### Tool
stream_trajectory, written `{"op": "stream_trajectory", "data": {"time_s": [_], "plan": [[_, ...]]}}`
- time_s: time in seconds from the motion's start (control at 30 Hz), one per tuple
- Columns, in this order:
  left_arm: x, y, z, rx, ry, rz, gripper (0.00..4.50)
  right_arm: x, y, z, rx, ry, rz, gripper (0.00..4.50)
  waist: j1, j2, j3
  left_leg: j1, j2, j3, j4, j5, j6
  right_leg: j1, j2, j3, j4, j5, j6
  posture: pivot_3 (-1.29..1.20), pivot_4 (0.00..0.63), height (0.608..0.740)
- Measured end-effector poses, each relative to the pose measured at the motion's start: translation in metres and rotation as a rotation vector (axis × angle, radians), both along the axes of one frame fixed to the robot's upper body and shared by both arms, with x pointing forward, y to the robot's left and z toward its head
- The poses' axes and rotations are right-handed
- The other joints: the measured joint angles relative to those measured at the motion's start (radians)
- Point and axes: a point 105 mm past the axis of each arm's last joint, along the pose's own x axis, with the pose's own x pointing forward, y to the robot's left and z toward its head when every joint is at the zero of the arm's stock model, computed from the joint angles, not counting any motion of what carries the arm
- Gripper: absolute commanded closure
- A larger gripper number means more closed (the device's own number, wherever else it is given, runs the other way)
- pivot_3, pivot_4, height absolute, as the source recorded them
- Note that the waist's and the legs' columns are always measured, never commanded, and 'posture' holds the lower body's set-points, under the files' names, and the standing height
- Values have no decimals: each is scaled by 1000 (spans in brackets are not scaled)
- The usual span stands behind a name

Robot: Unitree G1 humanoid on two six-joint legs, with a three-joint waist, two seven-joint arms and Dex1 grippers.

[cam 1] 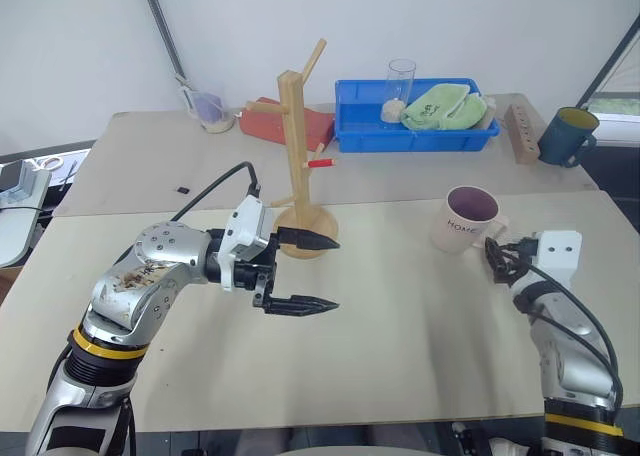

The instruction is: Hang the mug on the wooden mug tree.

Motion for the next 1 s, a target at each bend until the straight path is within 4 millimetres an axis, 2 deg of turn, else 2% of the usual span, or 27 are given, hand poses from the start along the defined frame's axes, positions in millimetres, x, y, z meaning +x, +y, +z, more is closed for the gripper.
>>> {"op": "stream_trajectory", "data": {"time_s": [0.03, 0.13, 0.37, 0.4, 0.6, 0.73, 0.8, 0.9, 0.97, 1.0], "plan": [[0, 0, 0, 0, -2, 3, 0, 2, 0, 0, 6, -2, -2, 1046, 0, 0, 0, 0, 0, 0, 0, 0, 0, 0, 0, 0, 0, 0, 0, 0, 150, 721], [2, -1, 2, 3, -13, 12, 0, 8, 1, -2, 34, 1, -13, 1828, 0, 0, 0, 0, 0, 0, 0, 0, 0, 0, 0, 0, 0, 0, 0, 0, 150, 721], [3, 0, 2, 4, -12, 16, 0, 13, 3, -12, 108, 38, -20, 4310, 0, 0, 0, 0, 0, 0, 0, 0, 0, 0, 0, 0, 2, 0, 0, 0, 150, 721], [3, 0, 2, 4, -12, 17, 0, 13, 3, -14, 113, 44, -22, 4476, 1, 1, 0, 0, 0, 0, 0, 0, 0, 0, 0, 0, 3, 0, 0, 0, 150, 721], [6, 1, 1, 9, 1, 53, 0, 13, 11, -11, 116, 46, 16, 4476, -2, 1, 0, 0, 0, 0, 0, 0, 0, 0, 1, 0, 4, 0, 0, 0, 150, 721], [11, 8, 3, -9, 2, 113, 0, 11, 23, 0, -17, 57, 123, 4476, -2, 2, 0, 0, 0, 0, 1, 0, 0, -1, 1, 1, 4, 0, 0, 0, 150, 721], [14, 20, 5, -41, 17, 174, 0, 11, 36, 19, -158, 50, 237, 4476, -4, 3, 0, 0, 0, 0, 1, 0, 0, -1, 1, 2, 5, 0, 0, 0, 150, 721], [18, 44, 12, -92, 21, 287, 0, 16, 68, 68, -447, -4, 485, 4476, -11, 5, 2, 1, 0, -1, 1, 0, 1, -2, 1, 3, 7, 0, 0, 0, 150, 721], [19, 60, 19, -122, 5, 353, 0, 18, 99, 109, -614, -106, 651, 4476, -11, 2, 3, 6, 0, -2, 0, 0, 1, -3, 1, 1, 7, 0, 0, 0, 150, 721], [19, 67, 23, -144, 0, 380, 0, 19, 113, 120, -669, -133, 727, 4476, -13, 0, 4, 8, 1, -2, 0, -1, 0, -2, 1, 0, 7, -1, -2, 0, 150, 721]]}}
